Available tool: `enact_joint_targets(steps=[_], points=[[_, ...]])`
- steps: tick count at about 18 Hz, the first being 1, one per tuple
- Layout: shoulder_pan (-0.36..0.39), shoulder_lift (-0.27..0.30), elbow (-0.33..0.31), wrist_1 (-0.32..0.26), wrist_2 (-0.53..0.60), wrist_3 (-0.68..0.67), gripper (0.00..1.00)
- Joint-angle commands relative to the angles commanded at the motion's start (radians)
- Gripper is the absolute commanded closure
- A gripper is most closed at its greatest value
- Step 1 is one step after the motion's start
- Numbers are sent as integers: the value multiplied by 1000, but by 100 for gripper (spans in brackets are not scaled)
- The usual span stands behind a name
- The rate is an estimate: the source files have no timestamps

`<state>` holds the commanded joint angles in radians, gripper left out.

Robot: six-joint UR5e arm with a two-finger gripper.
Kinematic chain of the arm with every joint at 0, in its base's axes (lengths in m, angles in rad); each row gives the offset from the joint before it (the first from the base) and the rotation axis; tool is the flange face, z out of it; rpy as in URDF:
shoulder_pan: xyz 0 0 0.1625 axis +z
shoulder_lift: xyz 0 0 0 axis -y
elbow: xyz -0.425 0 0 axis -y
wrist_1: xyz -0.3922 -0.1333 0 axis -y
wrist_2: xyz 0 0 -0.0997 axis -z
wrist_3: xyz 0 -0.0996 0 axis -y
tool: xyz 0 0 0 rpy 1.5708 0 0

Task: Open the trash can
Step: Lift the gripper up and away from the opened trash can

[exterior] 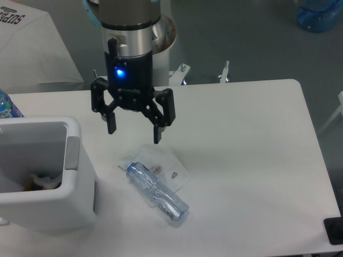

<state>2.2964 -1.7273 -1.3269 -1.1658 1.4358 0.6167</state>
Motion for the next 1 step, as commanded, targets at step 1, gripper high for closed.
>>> enact_joint_targets(steps=[1], points=[[0, 0, 2, 0, 0, 0, 0]])
